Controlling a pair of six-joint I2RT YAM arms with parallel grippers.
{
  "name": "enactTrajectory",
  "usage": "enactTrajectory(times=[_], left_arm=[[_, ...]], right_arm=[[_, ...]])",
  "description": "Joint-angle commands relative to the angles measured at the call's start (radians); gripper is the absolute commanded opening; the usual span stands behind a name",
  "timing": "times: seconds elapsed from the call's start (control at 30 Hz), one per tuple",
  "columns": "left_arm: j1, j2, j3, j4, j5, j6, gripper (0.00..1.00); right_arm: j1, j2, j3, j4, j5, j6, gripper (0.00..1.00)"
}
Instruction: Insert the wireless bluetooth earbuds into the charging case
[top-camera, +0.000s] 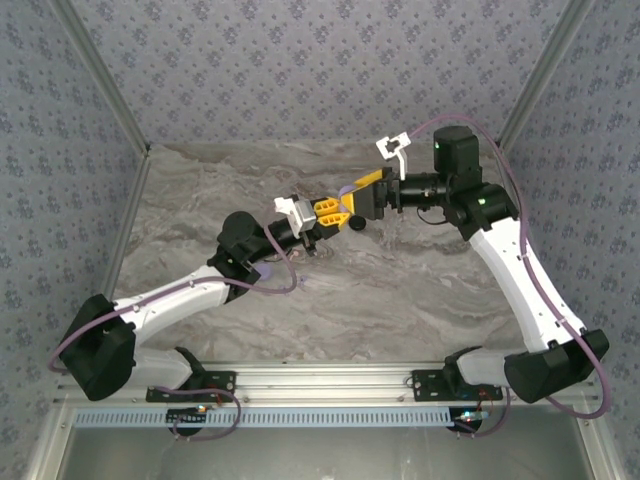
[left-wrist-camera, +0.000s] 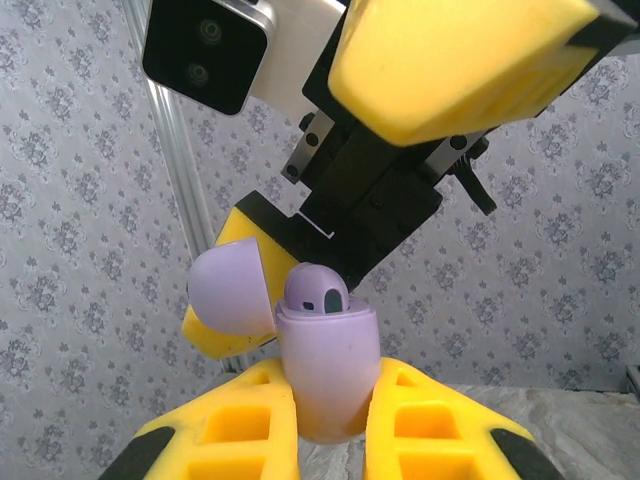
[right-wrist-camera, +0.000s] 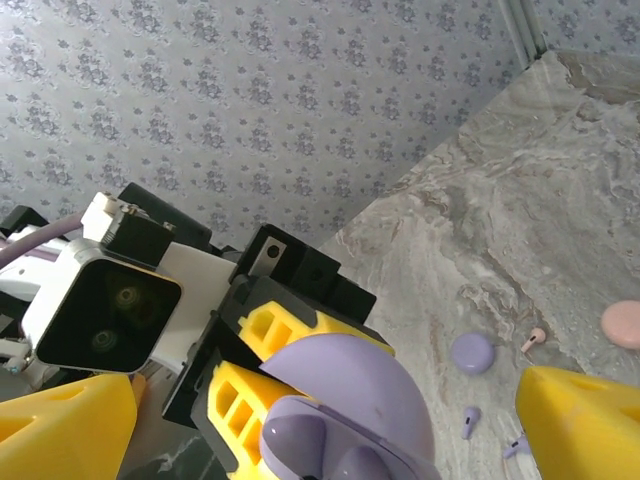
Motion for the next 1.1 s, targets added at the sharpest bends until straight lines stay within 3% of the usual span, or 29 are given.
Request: enactTrajectory(times=[0.0,0.17,0.7,0.8,0.93,1.07], left_arm=[[0.0,0.004,0.04,0.019,0.014,-0.013,0.0],[-0.001,0.004,0.035,0.016,-0.005,-0.015,0.0],[0.001,0.013,0.04,0.008,-0.01,-0.021,0.0],[0.0,0.012,0.038,0.0,-0.012,-0.023,0.0],[0.0,-0.001,0.04,-0.069,-0.043,-0.039,0.0],[0.0,-0.019,0.026,-0.177,-0.106,-0.067,0.0]], right_arm=[[0.006,-0.011,0.046,0.012,-0.062,-0.012,1.0],[0.008,-0.039,0.046,0.017,-0.094,-0.026,1.0],[0.003,-0.097,0.0,-0.062,0.022,-0.08,1.0],[-0.001,-0.111,0.014,-0.078,0.137,-0.091,1.0],[0.004,-0.188,-0.009,-0.101,0.495,-0.12,1.0],[-0.004,-0.332,-0.165,0.057,0.683,-0.112,1.0]])
